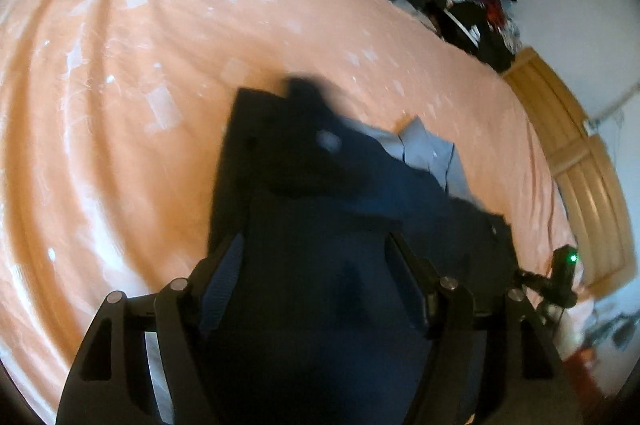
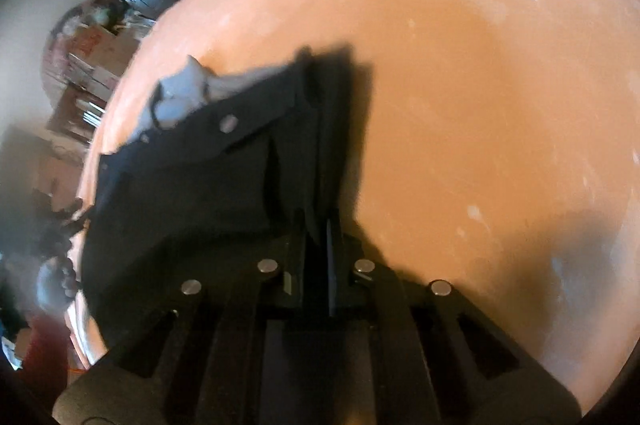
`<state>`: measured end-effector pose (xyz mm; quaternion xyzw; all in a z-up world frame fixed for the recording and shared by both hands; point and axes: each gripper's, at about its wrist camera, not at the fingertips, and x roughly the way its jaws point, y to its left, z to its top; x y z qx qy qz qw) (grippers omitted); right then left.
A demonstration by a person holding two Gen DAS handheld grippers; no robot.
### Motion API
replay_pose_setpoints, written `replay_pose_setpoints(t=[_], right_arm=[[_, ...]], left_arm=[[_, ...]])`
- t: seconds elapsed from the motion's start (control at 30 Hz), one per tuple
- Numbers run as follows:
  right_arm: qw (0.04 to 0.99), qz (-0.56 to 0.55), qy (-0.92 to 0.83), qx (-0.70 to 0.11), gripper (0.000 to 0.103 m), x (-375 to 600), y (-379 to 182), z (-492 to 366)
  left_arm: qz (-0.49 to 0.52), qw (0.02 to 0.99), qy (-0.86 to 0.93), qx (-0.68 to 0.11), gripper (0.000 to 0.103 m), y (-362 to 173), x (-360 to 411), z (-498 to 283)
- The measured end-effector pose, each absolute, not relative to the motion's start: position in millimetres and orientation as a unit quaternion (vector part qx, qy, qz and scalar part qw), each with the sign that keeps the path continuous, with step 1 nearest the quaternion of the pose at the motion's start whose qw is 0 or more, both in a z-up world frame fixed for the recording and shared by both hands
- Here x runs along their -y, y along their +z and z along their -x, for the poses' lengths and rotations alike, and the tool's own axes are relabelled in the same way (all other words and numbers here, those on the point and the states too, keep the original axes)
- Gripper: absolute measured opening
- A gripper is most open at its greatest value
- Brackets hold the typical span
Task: Fold small clothes
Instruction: 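Grasp the shirt hem with both grippers and fold it toward the collar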
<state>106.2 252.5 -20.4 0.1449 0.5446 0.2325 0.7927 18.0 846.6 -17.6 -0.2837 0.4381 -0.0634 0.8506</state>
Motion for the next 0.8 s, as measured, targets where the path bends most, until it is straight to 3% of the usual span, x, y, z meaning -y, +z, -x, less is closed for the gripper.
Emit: replay_pose_setpoints(t=[0.07,0.13,0.27,0.37,0.43,0.5,0.57,0.63,0.8], right_arm=[[0.794,-0.142,0.228,-0.545,0.012,-252,-22,-107],[0.819,-0.106,0.209,-0.523,0.038,-254,-1,-94],[0.856,-0.073,0.242,-0.451,0.040,-261,43,-25],[0.833,-0.061,0.266,-0.481,0.039,-273,11,19],[0.820,-0.072,0.270,-0.500,0.037,-276,-22,32],[0.833,-0.051,0.248,-0.491,0.041,-278,-10,39],[0.857,-0.019,0.232,-0.461,0.063,-287,18,55],[0.877,-0.001,0.224,-0.425,0.081,-303,38,82],[0.891,0.049,0.187,-0.410,0.097,-353,16,114]], left_arm=[[0.281,0.850,-0.060,-0.441,0.074,-20,-844,-15],[0.268,0.854,-0.042,-0.444,0.074,-15,-838,-8],[0.200,0.880,-0.051,-0.429,0.076,8,-814,23],[0.183,0.876,-0.051,-0.444,0.078,-7,-812,47],[0.204,0.864,-0.034,-0.459,0.069,-37,-826,56],[0.224,0.867,-0.031,-0.444,0.064,-36,-835,65],[0.174,0.874,0.004,-0.453,0.072,-14,-823,73],[0.113,0.895,0.008,-0.432,0.092,14,-799,91],[0.074,0.917,0.017,-0.392,0.096,22,-738,145]])
